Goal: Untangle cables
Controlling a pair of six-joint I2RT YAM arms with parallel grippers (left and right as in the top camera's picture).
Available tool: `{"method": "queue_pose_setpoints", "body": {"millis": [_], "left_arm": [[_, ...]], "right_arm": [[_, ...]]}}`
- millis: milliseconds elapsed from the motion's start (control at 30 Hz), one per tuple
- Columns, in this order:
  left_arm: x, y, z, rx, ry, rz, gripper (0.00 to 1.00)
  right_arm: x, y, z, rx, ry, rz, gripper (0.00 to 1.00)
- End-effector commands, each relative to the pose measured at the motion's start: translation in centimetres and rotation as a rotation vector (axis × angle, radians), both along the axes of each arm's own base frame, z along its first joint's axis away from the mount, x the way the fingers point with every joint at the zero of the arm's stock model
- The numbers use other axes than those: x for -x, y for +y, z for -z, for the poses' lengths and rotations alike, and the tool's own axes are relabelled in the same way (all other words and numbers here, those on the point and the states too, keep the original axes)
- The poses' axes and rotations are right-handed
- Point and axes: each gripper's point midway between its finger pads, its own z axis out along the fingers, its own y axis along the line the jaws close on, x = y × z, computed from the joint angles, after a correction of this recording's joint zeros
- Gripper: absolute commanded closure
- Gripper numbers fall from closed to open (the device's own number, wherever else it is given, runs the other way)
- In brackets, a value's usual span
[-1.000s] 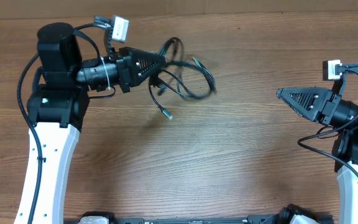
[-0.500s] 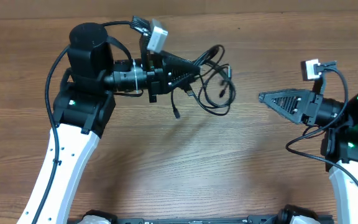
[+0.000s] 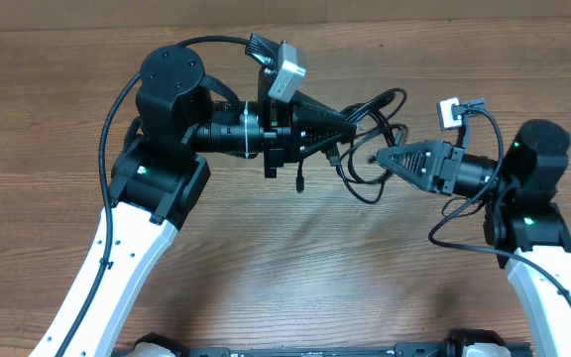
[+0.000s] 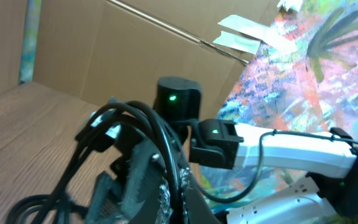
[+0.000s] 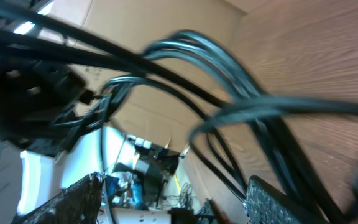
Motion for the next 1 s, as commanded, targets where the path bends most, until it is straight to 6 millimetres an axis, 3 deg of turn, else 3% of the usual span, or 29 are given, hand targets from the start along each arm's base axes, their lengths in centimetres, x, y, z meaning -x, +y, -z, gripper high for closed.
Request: {"method": "queue_pose_setpoints", "body": {"millis": [0,200,433,600,700,833,967], "left_arm": [[1.1,-0.4,-1.5,0.022,-0.012,0.029,0.96],[1.7,-2.9,-1.6,0.026,0.021,-0.014,0.96],[2.6,-4.1,-1.7,0.031,0.060,-0.002,0.96],[2.0,-4.5,-1.8,0.038,0.174,-0.054,0.96],[1.4,-4.8,-1.8,0.045,0.185,-0.102,0.96],[0.4,-4.7,-1.9,0.059,0.249,-0.160,0.96],[-1.0,-4.4,-2.3,0.085,0.258,-0.240,0.96]], "right_arm": [[-0.8,0.9,1.1,0.038,-0.036,0.003,0.28],[-1.2,3.2,2.7,0.084,-0.040,-0.009,0.27],[-2.2,3.2,3.1,0.114,-0.044,0.053,0.25],[-2.3,3.1,3.1,0.117,-0.044,0.060,0.23],[-2.1,3.2,3.1,0.114,-0.045,0.050,0.30],[-2.1,3.3,3.1,0.114,-0.044,0.048,0.30],[-1.2,4.5,3.1,0.115,-0.057,0.003,0.34]]}}
